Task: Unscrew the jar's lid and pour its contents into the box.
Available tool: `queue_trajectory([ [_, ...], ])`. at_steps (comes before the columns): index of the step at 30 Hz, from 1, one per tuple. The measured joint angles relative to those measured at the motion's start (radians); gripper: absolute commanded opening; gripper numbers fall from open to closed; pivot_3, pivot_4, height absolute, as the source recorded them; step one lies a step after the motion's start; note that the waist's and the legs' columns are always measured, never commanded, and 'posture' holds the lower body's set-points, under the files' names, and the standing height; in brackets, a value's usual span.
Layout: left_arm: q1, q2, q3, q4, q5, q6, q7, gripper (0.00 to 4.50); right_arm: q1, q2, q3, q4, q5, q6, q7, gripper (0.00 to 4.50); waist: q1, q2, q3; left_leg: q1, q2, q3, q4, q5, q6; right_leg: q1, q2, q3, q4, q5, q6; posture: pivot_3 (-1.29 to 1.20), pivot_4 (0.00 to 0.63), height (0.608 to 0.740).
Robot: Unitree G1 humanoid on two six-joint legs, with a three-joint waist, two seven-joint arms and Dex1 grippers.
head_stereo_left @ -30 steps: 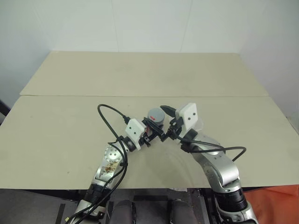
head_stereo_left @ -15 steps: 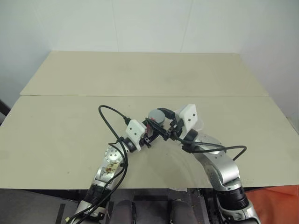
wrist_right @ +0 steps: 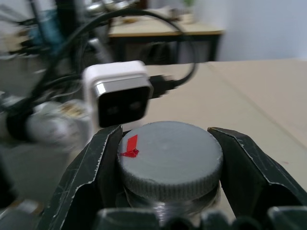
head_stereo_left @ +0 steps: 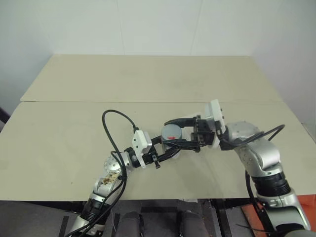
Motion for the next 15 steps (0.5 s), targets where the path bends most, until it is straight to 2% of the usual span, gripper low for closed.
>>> queue_trajectory([
  [4,-0.016,0.033,-0.003,-0.001,-0.004,0.006,-0.067,2.0,-0.093,-0.006,0.047,0.129,-0.022,-0.06,0.178,2.84,0.0,0.0,0.0,0.0,0.0,0.0,0.0,0.002,-0.003,0.0,0.0,0.0,0.0,0.0,0.0,0.0,0.15,0.74],
  [11,-0.016,0.052,0.001,0.009,-0.001,0.012,-0.094,2.0,-0.163,0.019,0.088,0.254,-0.06,-0.124,0.289,2.84,0.006,0.0,0.0,-0.001,0.0,0.001,0.001,0.003,-0.005,0.0,0.0,0.0,0.0,0.0,0.0,0.0,0.15,0.74],
  [15,-0.014,0.028,0.01,0.022,0.008,-0.028,-0.077,2.0,-0.181,-0.003,0.089,0.3,-0.094,-0.13,0.311,4.03,0.005,0.0,0.0,-0.001,0.0,0.0,0.001,0.003,-0.006,0.0,0.0,-0.001,0.0,0.0,0.0,0.0,0.15,0.74],
])
